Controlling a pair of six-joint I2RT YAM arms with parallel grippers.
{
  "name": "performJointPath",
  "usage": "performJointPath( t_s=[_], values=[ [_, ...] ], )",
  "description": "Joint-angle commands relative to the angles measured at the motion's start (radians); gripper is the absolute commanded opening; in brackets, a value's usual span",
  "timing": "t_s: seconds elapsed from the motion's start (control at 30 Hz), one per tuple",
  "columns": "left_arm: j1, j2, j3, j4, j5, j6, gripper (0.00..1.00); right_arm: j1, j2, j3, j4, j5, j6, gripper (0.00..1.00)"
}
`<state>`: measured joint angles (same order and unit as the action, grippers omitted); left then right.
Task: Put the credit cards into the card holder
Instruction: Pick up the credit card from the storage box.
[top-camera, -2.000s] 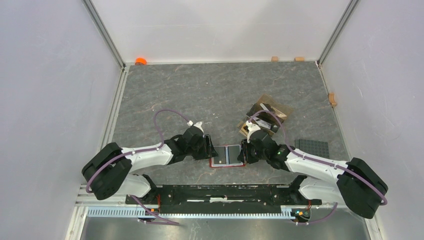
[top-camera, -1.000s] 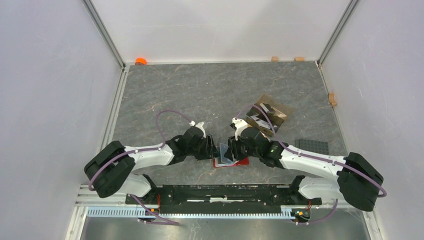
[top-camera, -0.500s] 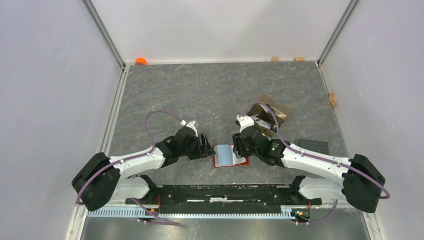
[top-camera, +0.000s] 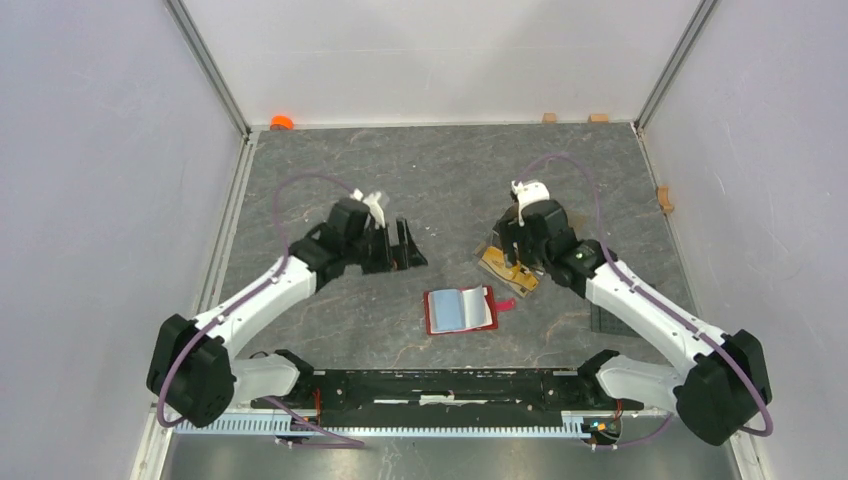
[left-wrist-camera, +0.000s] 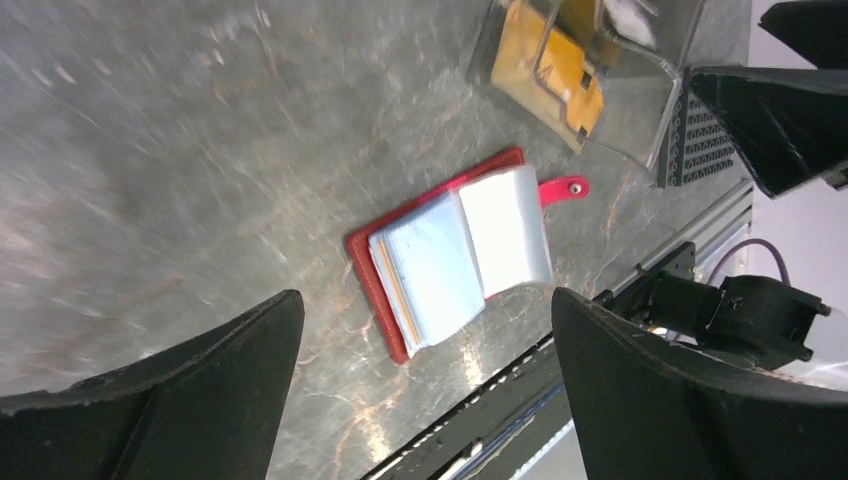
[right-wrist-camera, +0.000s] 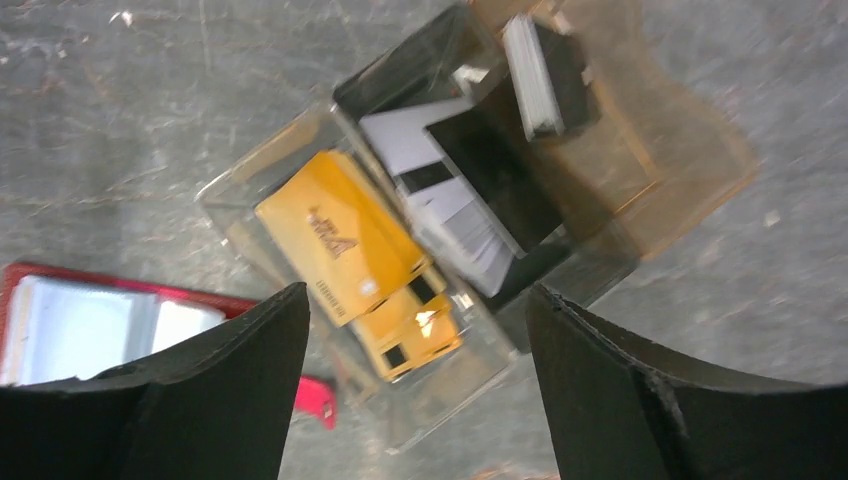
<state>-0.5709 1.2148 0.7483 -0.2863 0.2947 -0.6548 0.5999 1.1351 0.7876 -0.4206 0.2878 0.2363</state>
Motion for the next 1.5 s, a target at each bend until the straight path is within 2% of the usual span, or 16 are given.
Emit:
performJointPath(
  t_s=[0.0,0.17,0.33,0.63,0.83,1.1,1.47],
  values=[
    [0.091,0.016,0.212,-0.251,0.071,0.276,1.0,-0.071,0.083,0.108,0.021,-0.022,-0.254,0.84],
    [0.157,0.052,0.315,-0.316,0.034,0.381,1.0,-0.136,0.224,0.179,0.053,-0.103,-0.402,0.83],
    [0.178,0.056,0.254,-0.248,0.023,0.391,1.0,-0.149,0.321,0.228,0.031,-0.224,-0.494,0.79],
    [0.197,0.081,0.25,-0.249,0.058,0.394,1.0,-0.148,0.427,0.208,0.169,-0.321,-0.559,0.78],
    [0.198,0.079,0.247,-0.249,0.053,0.396,1.0,-0.148,0.522,0.236,0.189,-0.352,-0.573,0.76],
    [0.198,0.087,0.246,-0.249,0.057,0.393,1.0,-0.147,0.505,0.234,0.089,-0.432,-0.531,0.74],
    [0.199,0.078,0.244,-0.249,0.057,0.393,1.0,-0.147,0.418,0.232,-0.048,-0.407,-0.495,0.71]
  ],
)
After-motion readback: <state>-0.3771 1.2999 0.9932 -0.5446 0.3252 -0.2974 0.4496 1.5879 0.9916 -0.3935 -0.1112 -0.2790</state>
